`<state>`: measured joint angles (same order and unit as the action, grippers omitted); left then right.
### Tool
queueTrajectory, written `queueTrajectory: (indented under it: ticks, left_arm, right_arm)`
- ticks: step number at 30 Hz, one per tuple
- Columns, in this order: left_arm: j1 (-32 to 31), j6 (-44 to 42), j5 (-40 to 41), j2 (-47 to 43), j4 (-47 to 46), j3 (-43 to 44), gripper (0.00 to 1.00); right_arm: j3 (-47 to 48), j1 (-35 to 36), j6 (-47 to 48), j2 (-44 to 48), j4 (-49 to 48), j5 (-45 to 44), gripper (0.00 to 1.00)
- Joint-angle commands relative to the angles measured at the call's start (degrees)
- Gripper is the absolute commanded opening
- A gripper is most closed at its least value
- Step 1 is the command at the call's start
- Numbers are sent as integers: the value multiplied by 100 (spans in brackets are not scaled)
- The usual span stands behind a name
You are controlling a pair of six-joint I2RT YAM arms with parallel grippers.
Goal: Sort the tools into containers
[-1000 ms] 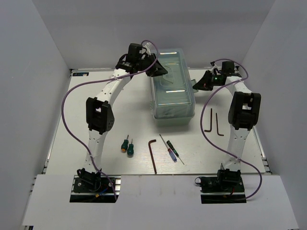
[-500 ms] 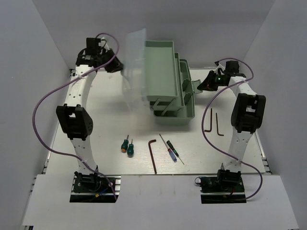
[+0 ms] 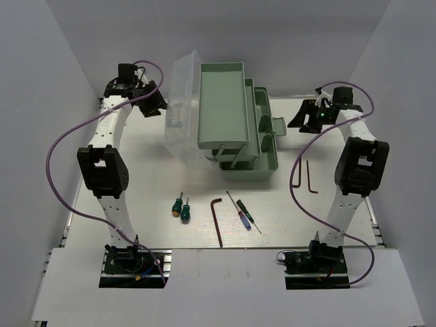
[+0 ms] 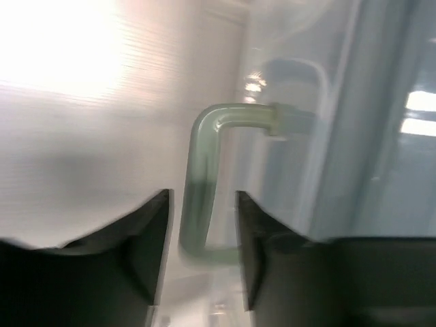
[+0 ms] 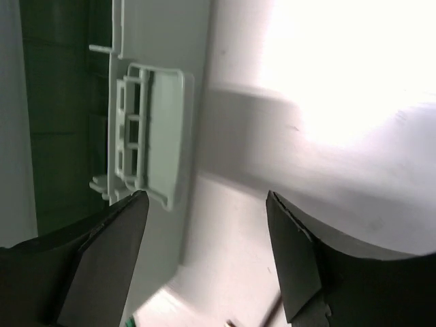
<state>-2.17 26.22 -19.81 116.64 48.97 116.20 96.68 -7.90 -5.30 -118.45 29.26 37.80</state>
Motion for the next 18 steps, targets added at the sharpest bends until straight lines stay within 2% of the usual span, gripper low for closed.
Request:
queueTrajectory:
  ticks: [1, 2, 3, 5, 9, 11, 12, 13, 14, 16, 18]
  left_arm:
    - [453, -90, 864, -395, 322, 201, 59]
    - [533, -90, 1048, -501, 385, 201, 63]
    - [603, -38, 1163, -554, 446, 201, 67]
    - [797, -38, 1514, -738, 622, 332, 69]
    - [859, -90, 1858, -1107, 702, 509, 70]
    - [719, -327, 1745, -1520, 580, 272, 57]
    - [658, -380, 1274, -1695, 483, 97, 36]
    - [605, -433, 965, -2132, 317, -444, 22]
    - [491, -520, 692, -2363, -33, -763, 12]
    - [315, -661, 50, -2811, -282, -1589, 5]
    - [-45, -933, -415, -3418, -467, -2299, 7]
  right_arm:
    - [70, -71, 915, 822, 738, -501, 76]
    - [-52, -71, 1143, 893, 861, -1094, 76]
    - [-114, -71, 1406, 972, 976, -1308, 75]
    - [-351, -71, 1837, 1157, 1249, -2080, 70]
    - [-887, -71, 2243, 1342, 1442, -2794, 60]
    - [-1221, -54, 2340, 1377, 1583, -2874, 50]
    - [-1292, -71, 2367, 1369, 1705, -2901, 46]
    - [-1414, -54, 2358, 1404, 1758, -2884, 42]
    - [-1598, -45, 2367, 1456, 1820, -2840, 35]
    - [-1872, 25, 2393, 1500, 1829, -2717, 31]
    - [-2065, 61, 2367, 1483, 1803, -2656, 31]
